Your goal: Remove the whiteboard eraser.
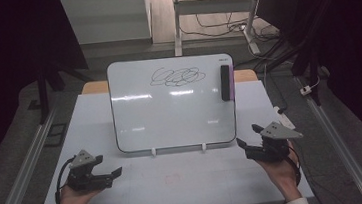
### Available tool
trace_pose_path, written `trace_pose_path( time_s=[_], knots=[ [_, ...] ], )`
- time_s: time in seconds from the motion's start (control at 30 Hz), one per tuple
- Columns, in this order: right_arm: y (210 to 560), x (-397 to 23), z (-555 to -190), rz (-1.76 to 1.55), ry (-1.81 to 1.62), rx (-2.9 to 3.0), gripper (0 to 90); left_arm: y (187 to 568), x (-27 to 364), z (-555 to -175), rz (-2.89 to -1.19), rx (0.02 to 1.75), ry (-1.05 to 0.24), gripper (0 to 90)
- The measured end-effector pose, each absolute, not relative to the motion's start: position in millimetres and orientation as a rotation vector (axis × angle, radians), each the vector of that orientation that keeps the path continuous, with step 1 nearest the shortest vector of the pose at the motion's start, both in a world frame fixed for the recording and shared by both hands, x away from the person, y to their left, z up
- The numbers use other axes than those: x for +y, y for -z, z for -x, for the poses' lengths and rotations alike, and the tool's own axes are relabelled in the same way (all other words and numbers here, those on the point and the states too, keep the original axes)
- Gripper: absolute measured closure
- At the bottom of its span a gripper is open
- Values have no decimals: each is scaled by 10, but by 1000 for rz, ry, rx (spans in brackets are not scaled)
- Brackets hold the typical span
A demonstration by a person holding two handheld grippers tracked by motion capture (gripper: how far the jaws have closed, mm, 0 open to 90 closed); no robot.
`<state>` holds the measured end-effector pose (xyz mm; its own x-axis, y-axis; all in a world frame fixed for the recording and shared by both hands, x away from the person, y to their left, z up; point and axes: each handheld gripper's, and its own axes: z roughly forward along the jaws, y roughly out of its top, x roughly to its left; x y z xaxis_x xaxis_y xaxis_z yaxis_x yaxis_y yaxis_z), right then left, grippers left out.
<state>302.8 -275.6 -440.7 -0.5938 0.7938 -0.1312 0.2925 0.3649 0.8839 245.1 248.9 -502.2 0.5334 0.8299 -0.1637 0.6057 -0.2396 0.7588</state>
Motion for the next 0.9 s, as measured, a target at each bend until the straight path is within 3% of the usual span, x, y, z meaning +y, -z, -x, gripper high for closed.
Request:
trace_pose_path(
  time_s=[0.3, 0.9],
  knots=[
    [4123, -2580, -3151, -953, -1215, 2012, 272, 5026, 2475, -2443, -1962, 1158, -345, 129],
    [3899, -2143, -3866, -1028, -1109, 1904, 352, 5053, 2458, -2447, -1967, 1161, -332, 130]
  ],
)
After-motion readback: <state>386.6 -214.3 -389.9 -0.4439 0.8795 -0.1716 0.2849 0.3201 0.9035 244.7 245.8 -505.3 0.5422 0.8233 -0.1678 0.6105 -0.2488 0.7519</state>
